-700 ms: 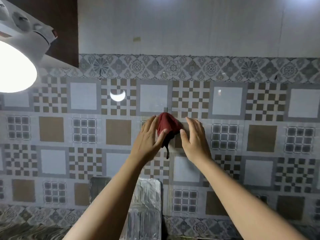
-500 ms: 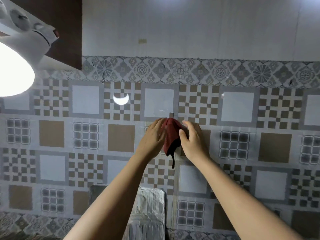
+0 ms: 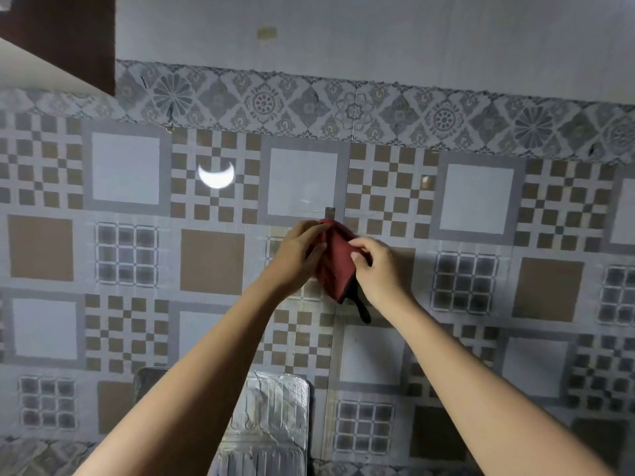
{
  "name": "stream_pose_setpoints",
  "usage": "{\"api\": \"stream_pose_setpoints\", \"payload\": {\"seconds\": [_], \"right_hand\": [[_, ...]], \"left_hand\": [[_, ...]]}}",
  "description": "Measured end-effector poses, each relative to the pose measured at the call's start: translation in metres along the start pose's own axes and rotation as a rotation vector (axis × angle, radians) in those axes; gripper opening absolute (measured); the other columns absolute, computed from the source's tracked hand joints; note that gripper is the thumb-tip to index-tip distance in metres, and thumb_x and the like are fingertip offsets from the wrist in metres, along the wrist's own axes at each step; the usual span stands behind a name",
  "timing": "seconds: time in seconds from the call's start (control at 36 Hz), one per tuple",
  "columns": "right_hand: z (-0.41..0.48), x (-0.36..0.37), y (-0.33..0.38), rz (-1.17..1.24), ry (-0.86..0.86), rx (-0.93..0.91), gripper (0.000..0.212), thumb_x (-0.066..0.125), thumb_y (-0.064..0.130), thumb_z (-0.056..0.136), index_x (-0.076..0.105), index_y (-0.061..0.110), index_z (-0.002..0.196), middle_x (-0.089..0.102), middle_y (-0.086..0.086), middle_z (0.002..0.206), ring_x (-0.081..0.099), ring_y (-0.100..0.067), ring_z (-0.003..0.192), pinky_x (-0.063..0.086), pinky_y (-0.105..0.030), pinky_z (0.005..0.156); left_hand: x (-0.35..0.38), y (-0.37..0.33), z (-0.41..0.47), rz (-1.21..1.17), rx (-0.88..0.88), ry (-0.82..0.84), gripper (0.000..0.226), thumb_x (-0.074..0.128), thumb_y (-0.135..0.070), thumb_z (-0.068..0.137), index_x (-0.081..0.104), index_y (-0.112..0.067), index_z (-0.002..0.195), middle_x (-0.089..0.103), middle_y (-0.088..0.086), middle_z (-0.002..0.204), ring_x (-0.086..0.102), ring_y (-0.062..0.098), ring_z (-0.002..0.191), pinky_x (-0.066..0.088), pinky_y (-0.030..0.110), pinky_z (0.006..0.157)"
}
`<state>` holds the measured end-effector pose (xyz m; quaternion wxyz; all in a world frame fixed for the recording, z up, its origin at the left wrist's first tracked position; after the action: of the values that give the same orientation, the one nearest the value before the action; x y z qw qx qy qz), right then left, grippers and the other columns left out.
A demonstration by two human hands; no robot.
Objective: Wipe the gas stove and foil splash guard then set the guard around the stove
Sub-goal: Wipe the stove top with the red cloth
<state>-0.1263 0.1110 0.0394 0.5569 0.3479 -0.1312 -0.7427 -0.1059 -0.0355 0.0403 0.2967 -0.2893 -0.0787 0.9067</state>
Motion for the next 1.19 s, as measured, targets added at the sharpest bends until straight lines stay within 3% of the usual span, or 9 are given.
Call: {"api": "stream_pose_setpoints", "payload": {"seconds": [0.11,0.19,0.31,0.5,0.61,0.69,0.83,1.08,1.19], "right_hand": [[0.006,-0.022,0.022,-0.102,-0.045,-0.106,0.023,0.046,0.006,0.094,0.063,0.007,0.109,0.062,-0.007,0.112,0.050,-0.012,0.098,0.031,-0.012,0.078],[0.007,-0.041,0.038,-0.148,-0.034,-0.174,0.022,0.046,0.008,0.094,0.063,0.009,0.109,0.061,-0.007,0.114,0.049,-0.012,0.099,0.035,-0.017,0.079],[-0.002,-0.069,0.048,-0.164,-0.003,-0.216,0.022,0.045,0.009,0.094,0.064,0.013,0.106,0.062,-0.004,0.111,0.050,-0.010,0.097,0.034,-0.009,0.070],[-0.054,-0.126,0.041,-0.132,0.089,-0.146,0.022,0.047,0.007,0.093,0.066,0.017,0.101,0.062,0.005,0.109,0.052,-0.006,0.103,0.036,-0.009,0.081],[-0.095,-0.150,0.019,-0.136,0.108,-0.035,0.023,0.048,0.006,0.093,0.067,0.019,0.097,0.063,0.006,0.106,0.053,-0.007,0.102,0.039,-0.021,0.091],[-0.134,-0.167,-0.006,-0.148,0.105,0.054,0.024,0.050,0.007,0.092,0.067,0.023,0.094,0.063,0.007,0.107,0.054,-0.007,0.103,0.039,-0.022,0.090],[-0.196,-0.189,-0.051,-0.141,0.105,0.210,0.023,0.050,0.007,0.093,0.067,0.023,0.092,0.062,0.007,0.104,0.054,-0.007,0.101,0.042,-0.014,0.081],[-0.240,-0.228,-0.109,-0.066,0.241,0.330,0.021,0.052,0.003,0.091,0.069,0.013,0.097,0.064,0.006,0.094,0.058,-0.010,0.094,0.048,-0.030,0.091],[-0.233,-0.237,-0.142,-0.060,0.326,0.301,0.022,0.057,0.007,0.089,0.069,0.025,0.092,0.066,0.007,0.099,0.058,-0.008,0.099,0.047,-0.028,0.092]], "left_hand": [[-0.002,-0.011,0.001,-0.031,-0.021,-0.015,0.040,0.044,-0.021,0.097,0.042,-0.015,0.136,0.042,0.004,0.136,0.039,0.008,0.117,0.035,0.020,0.100],[-0.003,-0.027,0.001,-0.106,-0.043,0.014,0.041,0.044,-0.024,0.097,0.041,-0.015,0.137,0.040,0.003,0.138,0.040,0.012,0.122,0.040,0.032,0.105],[-0.004,-0.051,-0.008,-0.249,-0.086,0.092,0.046,0.044,-0.035,0.095,0.038,-0.023,0.139,0.036,0.000,0.144,0.036,0.019,0.132,0.038,0.043,0.107],[0.004,-0.106,-0.056,-0.653,-0.232,0.342,0.025,0.060,-0.017,0.089,0.057,-0.016,0.114,0.064,0.004,0.105,0.064,0.017,0.096,0.055,0.025,0.083],[0.023,-0.121,-0.088,-0.596,-0.253,0.482,0.024,0.068,-0.021,0.082,0.062,-0.012,0.104,0.067,0.010,0.101,0.065,0.021,0.094,0.054,0.031,0.086],[0.047,-0.134,-0.114,-0.635,-0.255,0.497,0.023,0.069,-0.017,0.081,0.062,-0.010,0.102,0.065,0.005,0.091,0.063,0.018,0.087,0.055,0.032,0.082],[0.090,-0.151,-0.151,-0.589,-0.262,0.575,0.024,0.069,-0.019,0.081,0.061,-0.016,0.103,0.064,0.011,0.101,0.063,0.026,0.095,0.055,0.039,0.085],[0.144,-0.191,-0.196,-0.543,-0.342,0.681,0.025,0.068,-0.012,0.082,0.061,-0.017,0.106,0.063,0.001,0.101,0.062,0.020,0.095,0.054,0.030,0.083],[0.161,-0.197,-0.199,-0.400,-0.381,0.734,0.028,0.061,-0.007,0.085,0.058,-0.018,0.111,0.059,-0.007,0.098,0.059,0.006,0.088,0.051,0.019,0.071]]}}
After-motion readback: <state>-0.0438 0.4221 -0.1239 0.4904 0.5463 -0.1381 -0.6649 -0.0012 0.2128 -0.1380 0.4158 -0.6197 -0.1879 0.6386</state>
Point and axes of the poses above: each hand's wrist, its own z-axis towards the middle knuckle, its own x-axis out of the palm, y = z × x, the point moved 2 cm from there along z, towards the middle knuckle
